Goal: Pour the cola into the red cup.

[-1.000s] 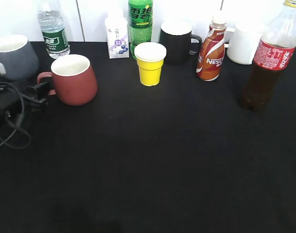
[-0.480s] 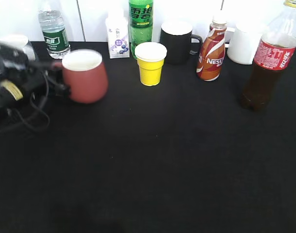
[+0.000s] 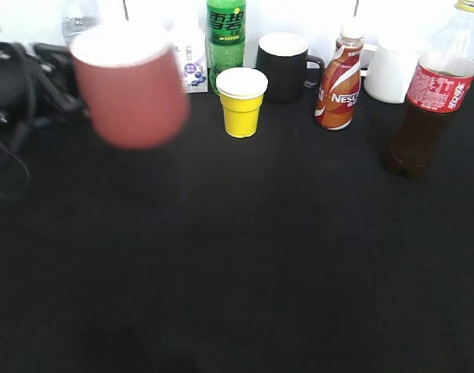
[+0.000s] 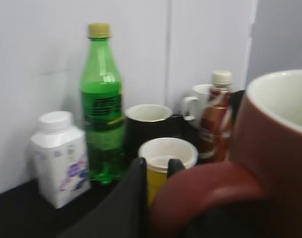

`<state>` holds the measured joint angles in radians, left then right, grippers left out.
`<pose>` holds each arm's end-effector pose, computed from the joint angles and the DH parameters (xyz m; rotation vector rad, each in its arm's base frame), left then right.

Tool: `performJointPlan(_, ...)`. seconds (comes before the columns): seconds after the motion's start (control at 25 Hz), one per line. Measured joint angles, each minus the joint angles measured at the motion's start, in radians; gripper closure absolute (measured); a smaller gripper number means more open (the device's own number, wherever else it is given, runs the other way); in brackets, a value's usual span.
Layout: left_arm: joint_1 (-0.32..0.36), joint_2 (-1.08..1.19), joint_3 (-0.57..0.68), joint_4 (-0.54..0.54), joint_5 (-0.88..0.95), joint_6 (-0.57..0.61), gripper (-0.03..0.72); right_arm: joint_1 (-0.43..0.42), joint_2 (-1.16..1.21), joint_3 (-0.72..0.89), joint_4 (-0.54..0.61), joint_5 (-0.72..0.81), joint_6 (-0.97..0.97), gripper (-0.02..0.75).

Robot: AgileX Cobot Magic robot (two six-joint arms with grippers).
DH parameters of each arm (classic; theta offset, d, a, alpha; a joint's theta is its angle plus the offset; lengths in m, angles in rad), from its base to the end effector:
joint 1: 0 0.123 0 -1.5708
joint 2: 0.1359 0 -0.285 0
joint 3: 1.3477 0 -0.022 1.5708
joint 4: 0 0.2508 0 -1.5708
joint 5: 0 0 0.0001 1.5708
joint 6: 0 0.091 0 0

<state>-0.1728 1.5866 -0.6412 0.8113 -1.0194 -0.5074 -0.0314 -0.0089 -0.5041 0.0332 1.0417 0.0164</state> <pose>0.2812 -0.1061 0.2281 0.6511 1.4872 -0.6623 -0.0059 0.0028 0.2800 0.0467 2.0115 0.0299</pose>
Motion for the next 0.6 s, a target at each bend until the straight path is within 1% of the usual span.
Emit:
performJointPlan(0.08, -0.06, -0.009, 0.007, 0.014, 0.004, 0.0, 0.595, 0.0, 0.0, 0.0, 0.0, 0.0, 0.0, 0.153)
performJointPlan(0.12, -0.08, -0.01, 0.007, 0.015, 0.01, 0.0, 0.595, 0.0, 0.0, 0.0, 0.006, 0.0, 0.0, 0.153)
performJointPlan(0.16, -0.089, -0.01, 0.007, 0.015, 0.015, 0.0, 0.595, 0.0, 0.011, -0.008, 0.016, -0.015, 0.0, 0.153)
performJointPlan(0.2, -0.09, -0.01, 0.007, 0.015, 0.015, 0.0, 0.595, 0.0, 0.044, -0.019, 0.02, -0.09, 0.0, 0.153)
performJointPlan(0.28, -0.091, -0.01, 0.007, 0.015, 0.016, 0.0, 0.595, 0.0, 0.163, -0.024, 0.024, -0.405, 0.0, 0.153)
performJointPlan(0.36, -0.091, -0.01, 0.007, 0.015, 0.016, 0.0, 0.595, 0.0, 0.354, -0.024, 0.017, -0.723, -0.001, 0.153)
performJointPlan(0.48, -0.091, -0.01, 0.007, 0.014, 0.026, 0.0, 0.596, 0.0, 0.66, -0.017, -0.021, -1.1, -0.002, 0.153)
performJointPlan(0.52, -0.091, -0.01, 0.007, 0.014, 0.027, 0.0, 0.596, 0.0, 0.754, 0.014, -0.064, -1.246, -0.002, 0.153)
performJointPlan(0.6, -0.091, -0.01, 0.007, 0.014, 0.036, 0.0, 0.596, 0.0, 0.94, 0.088, -0.108, -1.458, -0.001, 0.153)
